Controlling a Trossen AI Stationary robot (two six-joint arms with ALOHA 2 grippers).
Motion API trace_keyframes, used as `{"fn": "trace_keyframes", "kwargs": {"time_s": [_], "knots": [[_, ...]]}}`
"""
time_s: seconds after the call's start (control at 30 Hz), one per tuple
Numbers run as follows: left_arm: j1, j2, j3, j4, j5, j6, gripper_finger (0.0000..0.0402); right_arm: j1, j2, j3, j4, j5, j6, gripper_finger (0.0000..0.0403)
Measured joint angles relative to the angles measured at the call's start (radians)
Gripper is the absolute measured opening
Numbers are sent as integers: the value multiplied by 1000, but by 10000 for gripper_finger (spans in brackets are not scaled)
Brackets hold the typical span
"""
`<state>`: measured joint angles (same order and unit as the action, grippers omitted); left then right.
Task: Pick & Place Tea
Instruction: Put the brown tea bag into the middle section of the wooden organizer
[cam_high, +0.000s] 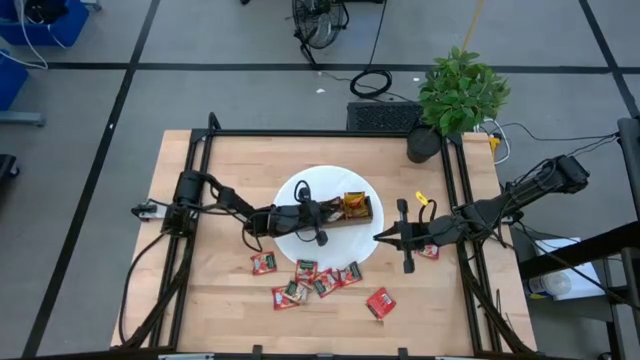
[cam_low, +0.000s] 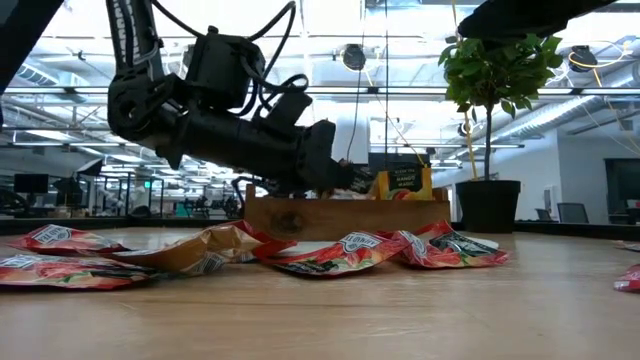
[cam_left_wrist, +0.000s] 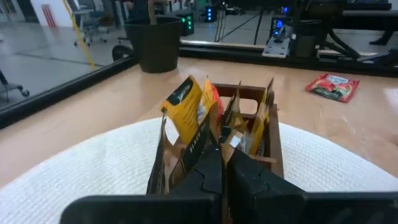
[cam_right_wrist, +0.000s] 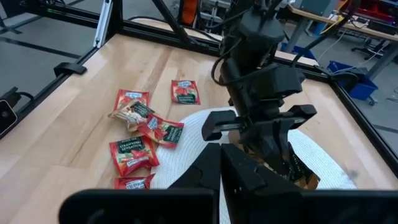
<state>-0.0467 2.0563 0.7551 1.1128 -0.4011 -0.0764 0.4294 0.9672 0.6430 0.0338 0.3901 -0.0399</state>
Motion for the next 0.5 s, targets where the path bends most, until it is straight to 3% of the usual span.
{"fn": "trace_keyframes", "kwargs": {"time_s": [0.2,0.5], "knots": [[-11,0,-2,60,-1,14,48,0,0,0,0,0,1,1],[-21,0,-1,66,-2,1,132,0,0,0,-3,0,1,1]]}}
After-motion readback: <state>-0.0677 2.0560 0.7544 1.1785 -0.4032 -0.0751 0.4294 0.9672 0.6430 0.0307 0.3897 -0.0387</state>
